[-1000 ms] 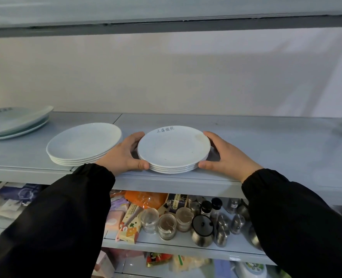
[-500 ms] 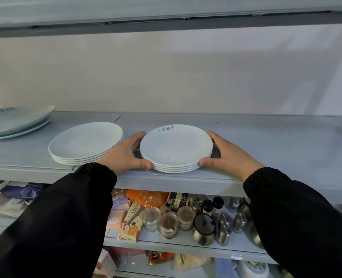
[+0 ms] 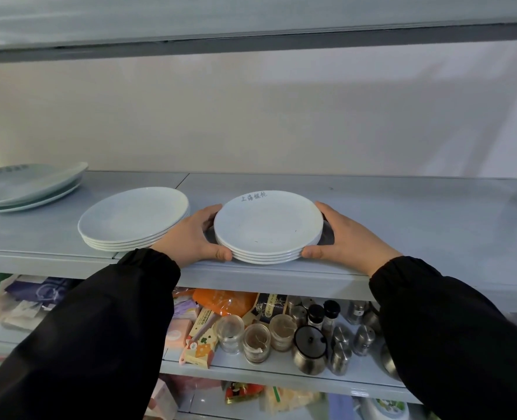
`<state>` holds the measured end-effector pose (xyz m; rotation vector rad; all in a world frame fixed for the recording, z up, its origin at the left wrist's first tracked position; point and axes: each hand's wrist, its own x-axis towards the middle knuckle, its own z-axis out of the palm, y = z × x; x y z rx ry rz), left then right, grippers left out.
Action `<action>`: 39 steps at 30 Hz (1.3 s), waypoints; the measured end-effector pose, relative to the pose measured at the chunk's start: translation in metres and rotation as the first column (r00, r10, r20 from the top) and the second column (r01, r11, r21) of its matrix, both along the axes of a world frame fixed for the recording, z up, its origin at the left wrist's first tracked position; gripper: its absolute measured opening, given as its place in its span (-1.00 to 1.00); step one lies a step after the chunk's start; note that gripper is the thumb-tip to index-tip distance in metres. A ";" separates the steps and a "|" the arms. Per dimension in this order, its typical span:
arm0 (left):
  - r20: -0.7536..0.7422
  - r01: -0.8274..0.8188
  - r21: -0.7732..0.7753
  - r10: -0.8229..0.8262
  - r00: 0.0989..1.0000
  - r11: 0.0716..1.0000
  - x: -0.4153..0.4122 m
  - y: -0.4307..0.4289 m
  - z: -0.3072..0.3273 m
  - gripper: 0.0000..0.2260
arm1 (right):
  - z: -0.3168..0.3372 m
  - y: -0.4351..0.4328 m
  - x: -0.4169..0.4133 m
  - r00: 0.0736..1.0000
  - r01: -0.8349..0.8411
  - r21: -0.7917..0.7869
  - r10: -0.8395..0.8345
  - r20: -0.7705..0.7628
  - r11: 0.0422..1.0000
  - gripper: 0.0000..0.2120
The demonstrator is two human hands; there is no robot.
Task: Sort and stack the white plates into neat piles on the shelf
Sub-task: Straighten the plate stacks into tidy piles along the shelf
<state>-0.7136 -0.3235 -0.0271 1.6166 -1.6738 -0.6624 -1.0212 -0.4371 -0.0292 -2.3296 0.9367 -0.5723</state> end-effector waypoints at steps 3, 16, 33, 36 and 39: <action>0.007 -0.019 -0.015 0.019 1.000 1.000 -0.002 0.001 0.002 -0.19 | 0.000 0.000 0.000 1.000 -0.002 0.006 0.002 0.006 1.000 -0.10; 0.104 -0.035 -0.062 0.041 0.994 0.997 -0.003 0.002 0.004 -0.17 | 0.006 0.004 0.000 1.000 0.009 -0.020 -0.009 -0.020 1.000 -0.03; -0.237 -0.179 -0.313 0.106 0.966 0.933 0.014 0.062 0.014 -0.56 | 0.023 0.013 0.010 0.941 0.224 0.318 -0.289 0.174 0.921 0.15; -0.256 -0.244 -0.305 0.167 0.952 0.921 0.058 0.089 0.036 -0.59 | 0.041 0.027 0.042 0.930 0.239 0.276 -0.301 0.211 0.931 0.03; -0.129 -0.314 -0.295 0.288 0.949 0.902 0.120 0.121 0.047 -0.55 | 0.063 0.045 0.090 0.956 0.225 0.134 -0.246 0.163 0.965 -0.15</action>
